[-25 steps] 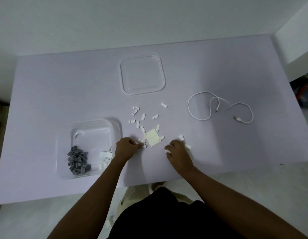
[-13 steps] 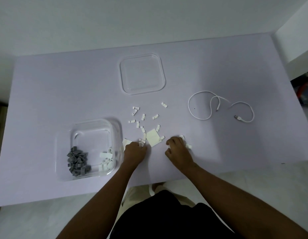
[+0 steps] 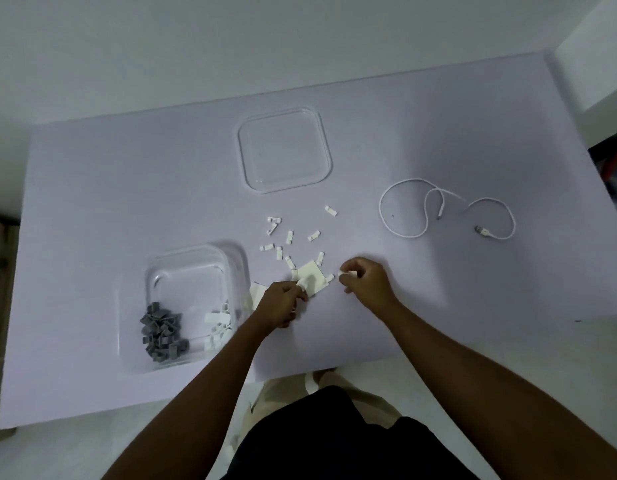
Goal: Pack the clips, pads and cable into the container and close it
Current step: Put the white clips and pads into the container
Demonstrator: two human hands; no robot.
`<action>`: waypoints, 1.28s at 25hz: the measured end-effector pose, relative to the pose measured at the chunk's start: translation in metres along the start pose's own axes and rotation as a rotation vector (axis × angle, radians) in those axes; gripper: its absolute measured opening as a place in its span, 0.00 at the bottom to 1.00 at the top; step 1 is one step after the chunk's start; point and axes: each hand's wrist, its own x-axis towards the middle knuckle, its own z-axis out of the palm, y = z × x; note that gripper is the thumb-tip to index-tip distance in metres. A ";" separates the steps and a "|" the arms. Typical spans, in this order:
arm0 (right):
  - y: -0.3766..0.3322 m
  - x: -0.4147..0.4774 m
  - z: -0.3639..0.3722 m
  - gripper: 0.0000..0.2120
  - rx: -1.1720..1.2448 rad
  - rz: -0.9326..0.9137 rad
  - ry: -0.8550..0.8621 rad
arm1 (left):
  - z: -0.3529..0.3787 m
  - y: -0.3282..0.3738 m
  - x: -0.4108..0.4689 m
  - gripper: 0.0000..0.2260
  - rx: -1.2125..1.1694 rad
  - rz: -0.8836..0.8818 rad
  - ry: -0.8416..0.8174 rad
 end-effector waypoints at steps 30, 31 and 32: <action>0.059 -0.037 -0.074 0.17 -0.325 -0.048 0.118 | 0.071 0.038 0.029 0.17 0.593 0.244 -0.155; 0.061 -0.039 -0.069 0.17 -0.371 -0.058 0.103 | 0.071 0.038 0.029 0.17 0.579 0.249 -0.153; 0.063 -0.039 -0.063 0.17 -0.423 -0.075 0.110 | 0.070 0.037 0.028 0.16 0.556 0.248 -0.153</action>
